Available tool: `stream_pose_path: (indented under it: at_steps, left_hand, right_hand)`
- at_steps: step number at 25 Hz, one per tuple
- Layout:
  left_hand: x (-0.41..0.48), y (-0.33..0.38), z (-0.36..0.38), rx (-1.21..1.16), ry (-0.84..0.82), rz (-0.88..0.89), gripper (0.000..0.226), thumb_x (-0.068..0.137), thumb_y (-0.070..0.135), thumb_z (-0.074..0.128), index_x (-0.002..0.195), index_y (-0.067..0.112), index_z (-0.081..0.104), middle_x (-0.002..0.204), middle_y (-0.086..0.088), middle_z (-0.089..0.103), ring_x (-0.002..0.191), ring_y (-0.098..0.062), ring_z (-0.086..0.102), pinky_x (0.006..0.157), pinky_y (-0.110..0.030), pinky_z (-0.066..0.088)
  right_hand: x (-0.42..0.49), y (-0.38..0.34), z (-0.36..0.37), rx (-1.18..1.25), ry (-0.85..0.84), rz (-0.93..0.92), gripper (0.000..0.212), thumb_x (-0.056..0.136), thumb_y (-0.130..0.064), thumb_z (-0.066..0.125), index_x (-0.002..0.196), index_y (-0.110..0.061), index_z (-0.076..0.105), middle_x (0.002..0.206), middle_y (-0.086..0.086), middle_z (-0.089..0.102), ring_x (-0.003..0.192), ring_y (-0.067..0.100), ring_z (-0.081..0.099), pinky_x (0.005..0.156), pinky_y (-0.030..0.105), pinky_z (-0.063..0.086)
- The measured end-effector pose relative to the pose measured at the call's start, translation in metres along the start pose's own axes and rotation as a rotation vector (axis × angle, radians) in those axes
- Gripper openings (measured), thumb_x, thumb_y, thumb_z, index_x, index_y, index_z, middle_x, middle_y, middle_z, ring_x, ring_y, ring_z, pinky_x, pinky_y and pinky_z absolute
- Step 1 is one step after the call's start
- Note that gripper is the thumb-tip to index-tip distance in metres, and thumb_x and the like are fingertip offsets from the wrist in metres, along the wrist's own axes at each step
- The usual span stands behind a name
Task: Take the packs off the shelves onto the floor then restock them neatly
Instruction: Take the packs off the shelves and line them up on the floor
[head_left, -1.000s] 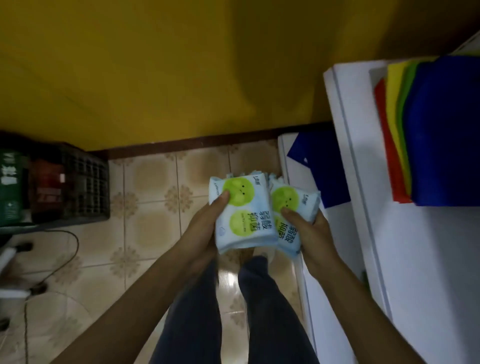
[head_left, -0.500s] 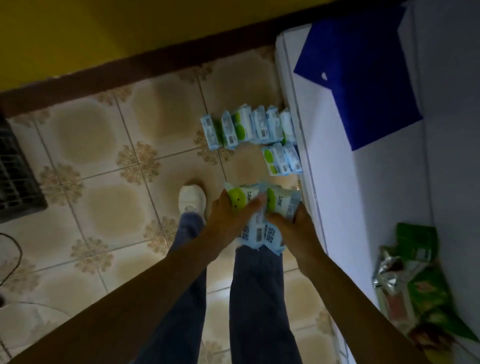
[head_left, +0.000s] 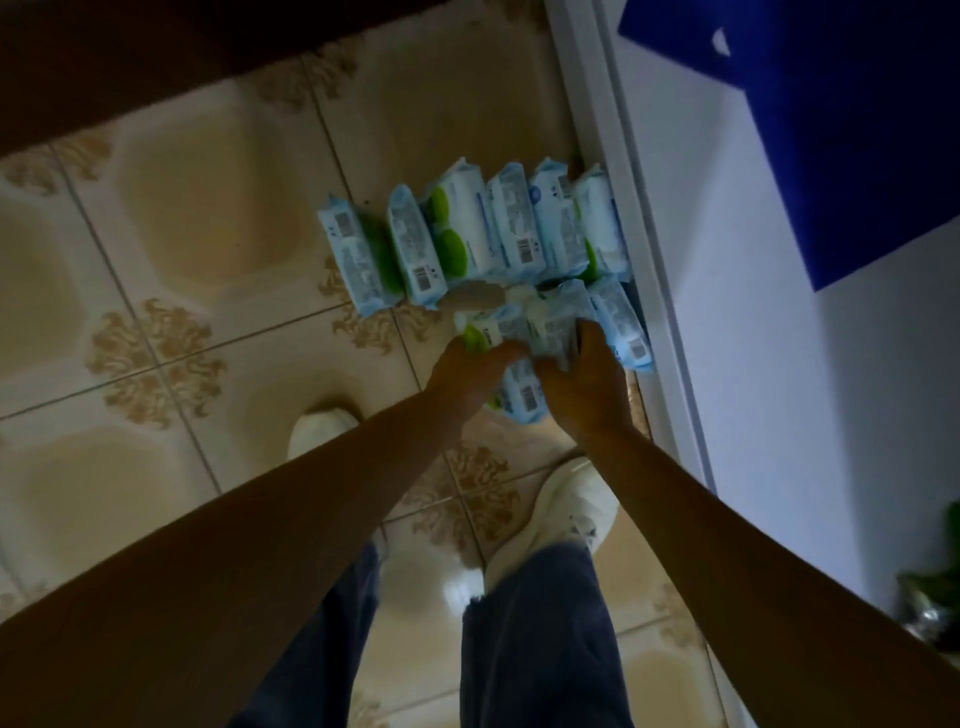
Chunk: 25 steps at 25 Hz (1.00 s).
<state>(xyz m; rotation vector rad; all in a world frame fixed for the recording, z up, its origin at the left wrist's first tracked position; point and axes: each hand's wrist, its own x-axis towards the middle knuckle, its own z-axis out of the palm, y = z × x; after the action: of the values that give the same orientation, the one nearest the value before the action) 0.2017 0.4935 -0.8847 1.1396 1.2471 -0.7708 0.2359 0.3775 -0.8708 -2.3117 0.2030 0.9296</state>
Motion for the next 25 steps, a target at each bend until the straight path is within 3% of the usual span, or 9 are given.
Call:
stream_pose_path:
  at_steps: [2,3,7,9,11,13,17,21,25]
  left_hand:
    - [0.024,0.004,0.014,0.001,-0.003,-0.027,0.076,0.089,0.033,0.065,0.149,0.017,0.022,0.146,-0.004,0.039,0.124,-0.022,0.045,0.084,-0.029,0.034]
    - [0.028,0.004,0.019,0.006,0.01,-0.012,0.076,0.089,0.031,0.066,0.149,0.018,0.022,0.147,-0.005,0.039,0.123,-0.022,0.045,0.084,-0.029,0.034]
    - [0.012,-0.004,0.023,0.024,0.014,-0.008,0.056,0.093,0.022,0.061,0.143,0.016,0.035,0.129,0.003,0.045,0.115,-0.016,0.045,0.084,-0.027,0.034]
    - [-0.015,-0.005,0.013,0.148,-0.016,0.009,0.048,0.094,0.02,0.059,0.139,0.013,0.043,0.132,0.002,0.048,0.113,-0.016,0.046,0.081,-0.022,0.034]
    - [-0.046,-0.002,-0.002,0.294,-0.051,0.048,0.052,0.093,0.02,0.061,0.141,0.01,0.041,0.142,-0.006,0.047,0.119,-0.019,0.049,0.08,-0.018,0.039]
    - [-0.082,0.007,-0.02,0.393,-0.056,0.07,0.066,0.091,0.024,0.065,0.147,0.012,0.032,0.149,-0.005,0.039,0.131,-0.024,0.043,0.091,-0.023,0.04]
    - [-0.178,0.044,-0.051,0.804,-0.082,0.37,0.077,0.091,0.032,0.063,0.152,0.017,0.018,0.157,-0.002,0.027,0.142,-0.021,0.029,0.109,-0.029,0.028]
    - [-0.29,0.091,-0.08,1.148,-0.056,0.685,0.079,0.091,0.036,0.06,0.153,0.016,0.014,0.156,-0.006,0.028,0.14,-0.023,0.031,0.108,-0.032,0.03]
    - [-0.406,0.121,-0.103,1.086,-0.049,0.934,0.077,0.087,0.026,0.067,0.15,0.011,0.023,0.15,-0.011,0.037,0.136,-0.027,0.037,0.107,-0.035,0.034]
  right_hand:
    - [0.027,0.018,0.006,-0.078,0.078,-0.042,0.05,0.089,-0.012,0.061,0.135,-0.007,0.043,0.132,0.012,0.052,0.123,0.028,0.049,0.093,0.033,0.045]
    - [0.031,0.025,0.007,-0.118,0.103,-0.064,0.052,0.089,-0.011,0.06,0.137,-0.007,0.041,0.135,0.013,0.05,0.126,0.028,0.046,0.099,0.036,0.042]
    - [0.004,0.04,-0.001,-0.214,0.086,-0.124,0.052,0.09,-0.014,0.061,0.138,-0.008,0.042,0.135,0.012,0.049,0.125,0.026,0.046,0.095,0.034,0.044]
    - [-0.023,0.04,-0.018,-0.254,0.009,-0.102,0.052,0.09,-0.016,0.062,0.137,-0.01,0.042,0.136,0.01,0.049,0.126,0.025,0.046,0.094,0.035,0.045]
    - [-0.05,0.035,-0.042,-0.33,-0.05,-0.071,0.051,0.091,-0.022,0.062,0.137,-0.012,0.043,0.137,0.009,0.05,0.125,0.024,0.048,0.093,0.036,0.048]
    - [-0.075,0.02,-0.07,-0.401,-0.063,-0.079,0.05,0.091,-0.026,0.063,0.135,-0.011,0.045,0.135,0.01,0.053,0.121,0.027,0.051,0.092,0.038,0.049]
    - [-0.128,-0.047,-0.133,-0.5,-0.032,-0.201,0.056,0.086,-0.031,0.068,0.134,-0.011,0.048,0.13,0.011,0.057,0.114,0.027,0.057,0.09,0.036,0.049]
    - [-0.185,-0.137,-0.193,-0.631,0.014,-0.38,0.057,0.089,-0.032,0.063,0.139,-0.013,0.043,0.137,0.009,0.051,0.119,0.026,0.051,0.096,0.035,0.042]
    - [-0.271,-0.225,-0.243,-0.613,0.134,-0.4,0.058,0.092,-0.032,0.057,0.144,-0.014,0.036,0.147,0.009,0.039,0.13,0.028,0.04,0.105,0.038,0.032]
